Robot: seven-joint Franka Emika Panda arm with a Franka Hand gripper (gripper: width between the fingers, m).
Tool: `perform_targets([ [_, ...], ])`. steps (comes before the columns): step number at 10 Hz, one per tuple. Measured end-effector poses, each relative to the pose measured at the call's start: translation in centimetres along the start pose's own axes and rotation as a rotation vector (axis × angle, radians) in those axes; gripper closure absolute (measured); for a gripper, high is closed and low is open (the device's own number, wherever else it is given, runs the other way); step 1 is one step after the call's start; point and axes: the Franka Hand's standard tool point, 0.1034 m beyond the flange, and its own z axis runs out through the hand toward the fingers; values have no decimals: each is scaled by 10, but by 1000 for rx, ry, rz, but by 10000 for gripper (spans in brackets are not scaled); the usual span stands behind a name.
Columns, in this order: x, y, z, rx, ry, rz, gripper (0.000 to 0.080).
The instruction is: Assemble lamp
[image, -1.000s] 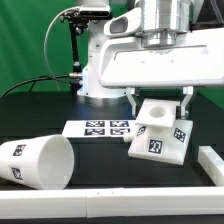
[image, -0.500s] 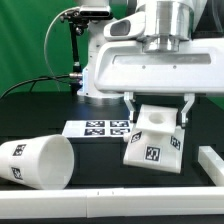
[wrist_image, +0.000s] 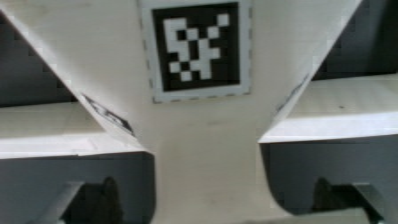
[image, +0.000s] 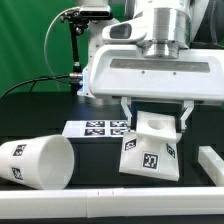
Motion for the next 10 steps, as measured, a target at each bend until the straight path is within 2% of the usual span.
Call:
perform_targets([
  [2,-4,-4,7,2,61,-26,269],
  [4,-12,-20,24,14,103,-50,269],
  [6,-9,-35,31,26,113,-50,269],
  [9,-7,-61,30,45,150,-25,268],
  [10,-8,-62,30,42,154,-17,268],
])
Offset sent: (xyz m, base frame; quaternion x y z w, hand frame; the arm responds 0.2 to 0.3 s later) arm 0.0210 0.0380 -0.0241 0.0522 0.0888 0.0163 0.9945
